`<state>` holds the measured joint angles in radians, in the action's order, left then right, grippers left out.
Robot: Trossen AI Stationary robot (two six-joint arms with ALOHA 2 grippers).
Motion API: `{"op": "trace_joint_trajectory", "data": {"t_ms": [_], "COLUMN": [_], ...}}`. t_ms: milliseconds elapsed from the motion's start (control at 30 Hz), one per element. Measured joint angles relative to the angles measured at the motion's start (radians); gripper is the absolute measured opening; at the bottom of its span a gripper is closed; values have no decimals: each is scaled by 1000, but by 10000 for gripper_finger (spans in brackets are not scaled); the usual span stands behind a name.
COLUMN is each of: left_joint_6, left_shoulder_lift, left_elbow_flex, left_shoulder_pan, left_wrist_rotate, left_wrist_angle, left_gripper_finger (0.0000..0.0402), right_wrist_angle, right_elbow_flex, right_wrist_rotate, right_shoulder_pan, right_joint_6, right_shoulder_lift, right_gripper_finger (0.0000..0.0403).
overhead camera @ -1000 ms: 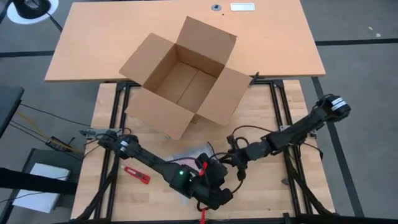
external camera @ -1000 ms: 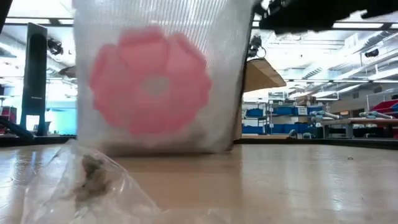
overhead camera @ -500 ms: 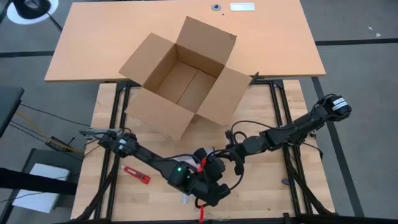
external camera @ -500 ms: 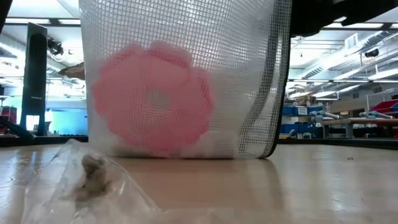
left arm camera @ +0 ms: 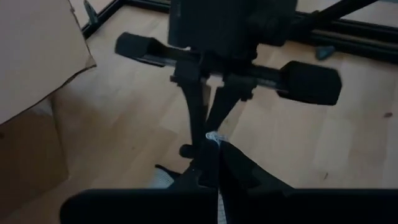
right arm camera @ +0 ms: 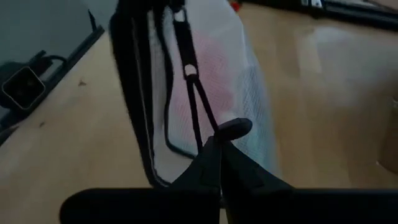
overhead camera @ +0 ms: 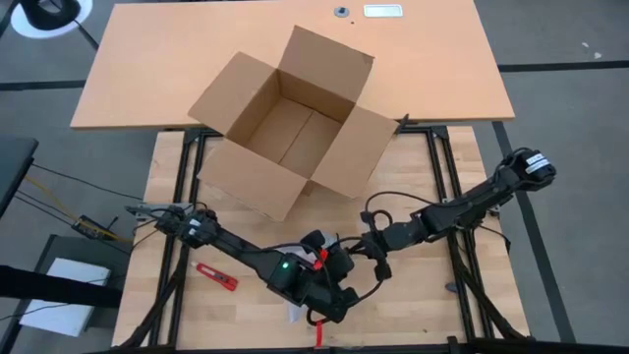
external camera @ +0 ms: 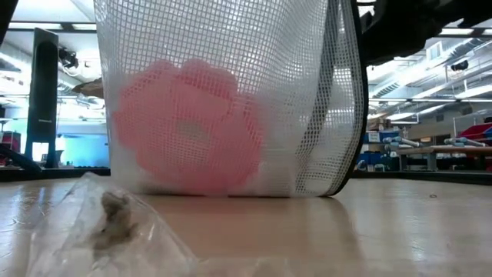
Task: Unpack boxes
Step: Close the zip bag
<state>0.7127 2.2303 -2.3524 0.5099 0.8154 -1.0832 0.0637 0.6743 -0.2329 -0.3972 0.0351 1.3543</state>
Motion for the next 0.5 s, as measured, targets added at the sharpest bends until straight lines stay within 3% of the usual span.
{"op": "trace_joint_trajectory", "data": {"t_ms": [267,500], "left_joint_6": [-3,55], "left_shoulder_lift": [0,-13], "left_elbow_flex": [0,0], "left_shoulder_pan": [-24,-67], "left_wrist_rotate": [-3,-148], "left_wrist_angle": [-14,-126], "left_gripper_finger": [3,3], "right_wrist_angle": [-40,-122], "right_elbow_flex": [1,-10], "right_wrist_rotate": [14,61], "right_shoulder_pan": [-1,-12], "right_joint_6": [10,14], "right_shoulder_lift": [-11,-141], "right_gripper_finger": [0,0]}}
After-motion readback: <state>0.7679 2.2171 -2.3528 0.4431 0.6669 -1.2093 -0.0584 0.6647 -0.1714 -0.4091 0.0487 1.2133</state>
